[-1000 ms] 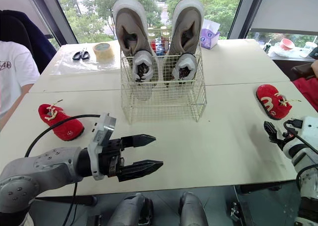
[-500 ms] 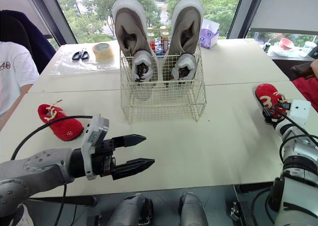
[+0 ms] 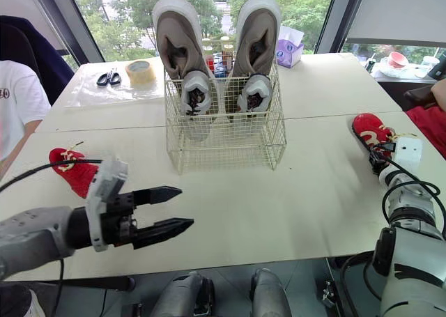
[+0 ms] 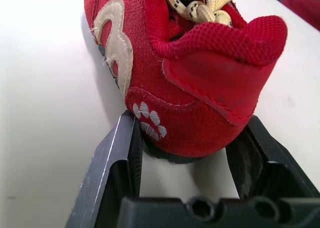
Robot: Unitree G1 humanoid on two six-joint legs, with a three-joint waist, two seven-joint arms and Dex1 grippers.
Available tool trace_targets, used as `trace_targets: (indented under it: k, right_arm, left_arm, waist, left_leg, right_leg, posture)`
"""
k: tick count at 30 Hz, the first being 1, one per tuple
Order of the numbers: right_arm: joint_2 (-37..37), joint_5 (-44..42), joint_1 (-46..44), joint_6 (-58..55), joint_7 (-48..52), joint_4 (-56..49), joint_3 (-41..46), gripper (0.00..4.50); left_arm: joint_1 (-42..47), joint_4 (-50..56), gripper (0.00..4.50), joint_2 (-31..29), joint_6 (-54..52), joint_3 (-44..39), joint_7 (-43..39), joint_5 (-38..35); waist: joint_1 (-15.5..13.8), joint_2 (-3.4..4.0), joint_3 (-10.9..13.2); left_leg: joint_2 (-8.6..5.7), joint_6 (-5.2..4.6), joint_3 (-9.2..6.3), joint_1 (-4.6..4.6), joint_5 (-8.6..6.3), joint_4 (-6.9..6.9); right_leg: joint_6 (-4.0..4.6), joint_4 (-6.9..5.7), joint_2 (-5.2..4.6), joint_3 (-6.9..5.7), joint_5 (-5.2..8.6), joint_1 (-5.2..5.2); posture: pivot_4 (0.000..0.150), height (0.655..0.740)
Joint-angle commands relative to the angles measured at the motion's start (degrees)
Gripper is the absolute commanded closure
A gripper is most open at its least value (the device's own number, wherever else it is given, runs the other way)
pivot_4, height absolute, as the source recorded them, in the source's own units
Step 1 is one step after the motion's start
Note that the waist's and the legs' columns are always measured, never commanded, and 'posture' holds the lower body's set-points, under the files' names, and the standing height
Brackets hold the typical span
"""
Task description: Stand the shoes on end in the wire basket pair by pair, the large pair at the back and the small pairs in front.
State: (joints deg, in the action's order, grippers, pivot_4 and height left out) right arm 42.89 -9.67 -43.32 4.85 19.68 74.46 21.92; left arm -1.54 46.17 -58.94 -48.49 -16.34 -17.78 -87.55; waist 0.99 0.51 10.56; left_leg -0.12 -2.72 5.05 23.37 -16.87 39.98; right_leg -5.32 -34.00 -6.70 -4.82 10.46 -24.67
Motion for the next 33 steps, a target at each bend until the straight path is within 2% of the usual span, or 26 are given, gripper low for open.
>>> trace_targets:
  k: [1,4,6,8,10,13,16,20,25,29,33]
  right_arm:
    - [-0.28,-0.58,-1.64,3.29,0.8,-2.23,0.5,2.62]
    - [-1.47,-2.15,-1.46,6.18,-0.09,-4.87,1.79,2.62]
    - [-2.26,-3.52,-1.38,8.89,-1.92,-8.47,3.17,2.62]
    - [-3.1,-4.95,-1.18,10.25,-3.97,-13.32,4.61,2.62]
    - [-3.61,-6.31,-0.74,10.44,-5.94,-22.82,5.67,2.62]
    - [-3.75,-7.7,-0.44,7.69,-8.39,-37.2,6.21,2.62]
    - [-1.66,-8.95,-3.17,3.01,-5.39,-51.37,3.3,2.62]
    - [2.34,-12.8,-13.24,-4.72,6.22,-63.13,-3.84,2.62]
    - [3.69,-11.49,-21.03,-4.75,21.61,-65.9,-13.41,2.62]
    - [3.59,-8.91,-24.01,-1.05,29.33,-65.08,-17.73,2.62]
    - [2.3,-8.6,-22.84,-0.73,32.05,-65.84,-19.08,2.62]
  left_arm:
    - [1.82,-3.29,0.0,-3.14,-0.25,-4.45,-0.79,1.98]
    - [4.59,-6.75,0.0,-4.63,0.75,-5.7,-2.24,6.79]
    - [6.28,-10.34,0.0,-5.47,0.09,-6.98,-6.49,6.0]
    - [7.47,-14.12,0.0,-6.53,-2.1,-9.13,-12.81,2.09]
    - [12.22,-20.78,0.0,-7.37,-3.78,-10.4,-14.55,-4.79]
    - [23.1,-30.59,0.0,-5.02,-2.44,-9.42,-10.19,-17.06]
    - [33.52,-38.57,0.0,-1.67,-2.42,-5.68,-5.61,-18.42]
    - [46.63,-49.85,0.0,2.33,-5.2,-2.05,-7.16,-14.57]
    - [57.29,-57.5,0.0,5.26,-8.31,0.92,-14.2,-6.26]
    - [62.78,-60.19,0.0,6.01,-11.01,1.64,-20.31,-0.69]
    - [65.66,-58.65,0.0,6.14,-14.16,2.14,-26.17,2.98]
  waist:
    - [0.0,0.01,0.01]
    - [-0.01,0.05,0.03]
    - [0.04,0.1,0.08]
    - [0.08,0.15,0.11]
    - [-0.06,0.21,0.16]
    - [-0.26,0.28,0.26]
    - [-0.19,0.3,0.26]
    - [0.14,0.36,0.35]
    - [-0.05,-0.15,0.29]
    - [-0.26,-0.34,0.4]
    - [-0.32,-0.51,0.5]
  left_leg:
    - [0.0,0.0,0.0,0.0,0.0,-0.01]
    - [-0.01,0.07,0.02,0.01,0.04,-0.03]
    - [-0.01,0.25,0.04,0.02,0.14,-0.04]
    - [-0.01,0.32,0.07,0.04,0.18,-0.08]
    - [-0.01,0.35,0.09,0.06,0.2,-0.13]
    - [0.02,0.43,0.03,0.1,0.25,-0.15]
    - [0.0,0.49,0.01,0.06,0.28,-0.21]
    - [-0.02,0.5,0.09,0.05,0.31,-0.21]
    - [0.03,0.5,0.05,0.0,0.31,-0.43]
    - [-0.06,0.4,0.15,0.07,0.26,-0.43]
    - [-0.06,0.4,0.14,0.16,0.25,-0.47]
  right_leg:
    - [0.0,0.0,0.0,0.0,0.0,-0.01]
    - [-0.02,0.01,0.01,0.0,0.01,0.0]
    - [-0.03,0.02,0.0,0.0,0.0,-0.01]
    - [-0.04,0.0,0.0,0.0,0.0,-0.08]
    - [-0.07,-0.01,-0.01,0.0,0.01,-0.14]
    - [-0.13,-0.12,-0.01,0.0,0.02,-0.23]
    - [-0.32,-0.17,-0.02,0.0,-0.08,-0.22]
    - [-0.34,-0.22,-0.01,0.02,-0.11,-0.25]
    - [-0.37,-0.14,0.1,-0.04,-0.08,-0.23]
    - [-0.38,-0.07,-0.04,-0.02,-0.09,-0.22]
    - [-0.43,-0.05,-0.06,-0.04,-0.06,-0.25]
  posture:
    - [0.15,0.74]
    - [0.15,0.74]
    - [0.15,0.74]
    - [0.15,0.74]
    - [0.15,0.74]
    - [0.15,0.74]
    - [0.15,0.74]
    - [0.15,0.74]
    - [0.15,0.74]
    - [0.15,0.74]
    - [0.15,0.74]
